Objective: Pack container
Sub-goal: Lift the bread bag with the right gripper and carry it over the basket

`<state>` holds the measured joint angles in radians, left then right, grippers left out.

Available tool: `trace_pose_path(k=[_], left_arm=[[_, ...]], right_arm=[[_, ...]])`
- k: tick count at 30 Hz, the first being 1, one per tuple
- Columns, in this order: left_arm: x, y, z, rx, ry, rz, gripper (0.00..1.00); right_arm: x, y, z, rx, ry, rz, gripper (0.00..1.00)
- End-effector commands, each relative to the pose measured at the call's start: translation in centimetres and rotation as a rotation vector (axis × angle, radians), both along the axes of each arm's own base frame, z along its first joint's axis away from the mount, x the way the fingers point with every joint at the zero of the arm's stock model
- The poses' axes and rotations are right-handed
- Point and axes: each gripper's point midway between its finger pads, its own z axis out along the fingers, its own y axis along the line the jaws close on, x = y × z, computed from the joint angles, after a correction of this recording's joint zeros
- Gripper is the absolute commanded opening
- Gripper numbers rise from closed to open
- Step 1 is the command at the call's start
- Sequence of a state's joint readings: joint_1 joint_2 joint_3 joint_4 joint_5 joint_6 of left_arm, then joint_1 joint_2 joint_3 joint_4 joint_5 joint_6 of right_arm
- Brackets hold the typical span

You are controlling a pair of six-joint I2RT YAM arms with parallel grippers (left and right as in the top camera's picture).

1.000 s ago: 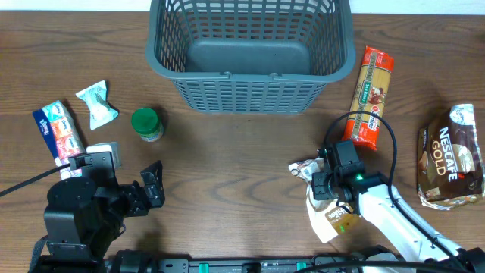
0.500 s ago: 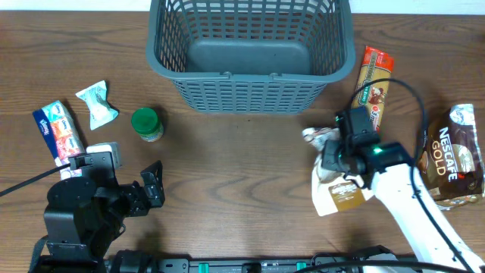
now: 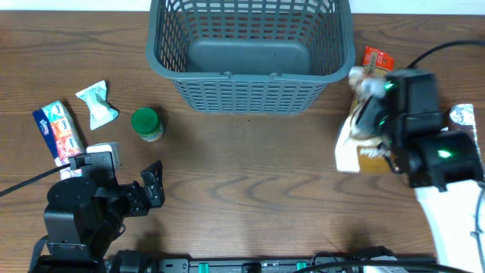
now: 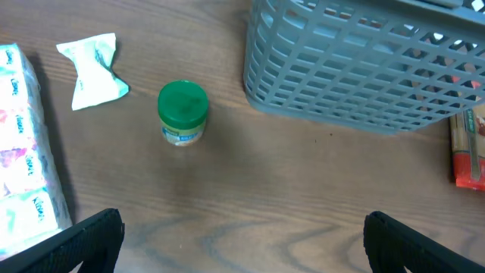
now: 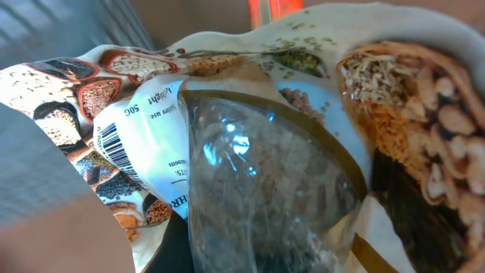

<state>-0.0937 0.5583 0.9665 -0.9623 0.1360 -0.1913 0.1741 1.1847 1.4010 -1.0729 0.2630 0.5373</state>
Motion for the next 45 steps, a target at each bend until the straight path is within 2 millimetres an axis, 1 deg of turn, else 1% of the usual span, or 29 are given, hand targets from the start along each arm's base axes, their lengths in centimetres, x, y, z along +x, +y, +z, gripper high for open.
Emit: trace_pose_path(k=[1,3,4,5,6,7,9,11,14,18,20,24,26,28,30,31,33,35,36,37,38,42,45], left_arm=[[0.0,-0.2,0.6,-0.017,-0.014,-0.004,0.99],[0.0,-0.2,0.6,-0.017,-0.014,-0.004,0.99],[0.0,-0.2,0.6,-0.017,-0.014,-0.004,0.98],[0.0,-0.2,0.6,-0.017,-0.013,-0.004,0.99],[0.0,-0.2,0.6,-0.017,-0.013,-0.004,0.99],[0.0,-0.2,0.6,-0.017,-0.015,-0.004,0.98],[0.0,-0.2,0.7,-0.017,-0.016,-0.004,0.98],[0.0,-0.2,0.6,-0.017,-0.015,-0.004,0.99],[0.0,-0.2,0.6,-0.014,-0.015,-0.006,0.98],[0.0,-0.2,0.6,-0.015,-0.014,-0.006,0.98],[-0.1,-0.2,0.6,-0.014,-0.014,-0.006,0.98],[-0.1,-0.2,0.6,-0.015,-0.012,-0.006,0.98],[-0.1,-0.2,0.6,-0.015,-0.011,-0.006,0.98],[-0.1,-0.2,0.6,-0.015,-0.011,-0.006,0.99],[-0.1,-0.2,0.6,-0.015,-0.012,-0.006,0.99],[-0.1,-0.2,0.5,-0.015,-0.011,-0.006,0.98],[-0.1,-0.2,0.6,-0.015,-0.011,-0.006,0.98],[-0.1,-0.2,0.6,-0.015,-0.012,-0.006,0.98],[-0.1,-0.2,0.6,-0.015,-0.012,-0.006,0.99],[-0.1,-0.2,0.6,-0.015,-0.012,-0.006,0.99],[-0.1,-0.2,0.6,-0.015,-0.012,-0.006,0.98],[-0.1,-0.2,0.6,-0.015,-0.013,-0.006,0.99],[0.0,-0.2,0.7,-0.016,-0.018,-0.005,0.99]], right_arm=[[0.1,-1.0,6.4,-0.038,-0.163,-0.015,0.01],[0.4,-0.8,9.2,-0.063,-0.229,0.030,0.01],[0.8,0.0,10.2,-0.076,-0.251,0.096,0.01],[1.4,1.4,11.2,-0.094,-0.270,0.214,0.01],[1.7,2.4,11.6,-0.101,-0.273,0.290,0.01],[2.3,3.9,11.8,-0.108,-0.267,0.396,0.01],[3.4,5.6,11.5,-0.114,-0.228,0.521,0.01],[4.8,6.8,11.0,-0.137,-0.187,0.604,0.01],[7.6,8.3,11.1,-0.205,-0.167,0.704,0.01],[11.6,10.5,12.9,-0.326,-0.231,0.824,0.01],[12.8,11.9,13.3,-0.414,-0.262,0.928,0.01],[15.4,14.5,12.9,-0.589,-0.323,1.099,0.01],[16.4,16.0,12.6,-0.617,-0.366,1.162,0.01],[17.3,17.7,12.0,-0.604,-0.408,1.225,0.01],[18.1,18.9,10.9,-0.582,-0.431,1.282,0.01],[18.5,19.5,10.1,-0.561,-0.432,1.305,0.01],[19.2,20.6,7.8,-0.522,-0.413,1.366,0.01],[20.0,21.3,4.8,-0.497,-0.365,1.419,0.01],[20.5,21.5,2.8,-0.482,-0.324,1.435,0.01],[20.8,21.6,1.6,-0.474,-0.298,1.446,0.01],[21.1,21.7,-0.2,-0.461,-0.260,1.461,0.01],[21.4,21.7,-6.5,-0.445,-0.109,1.530,0.01],[21.1,21.4,-9.7,-0.441,-0.008,1.550,0.01]])
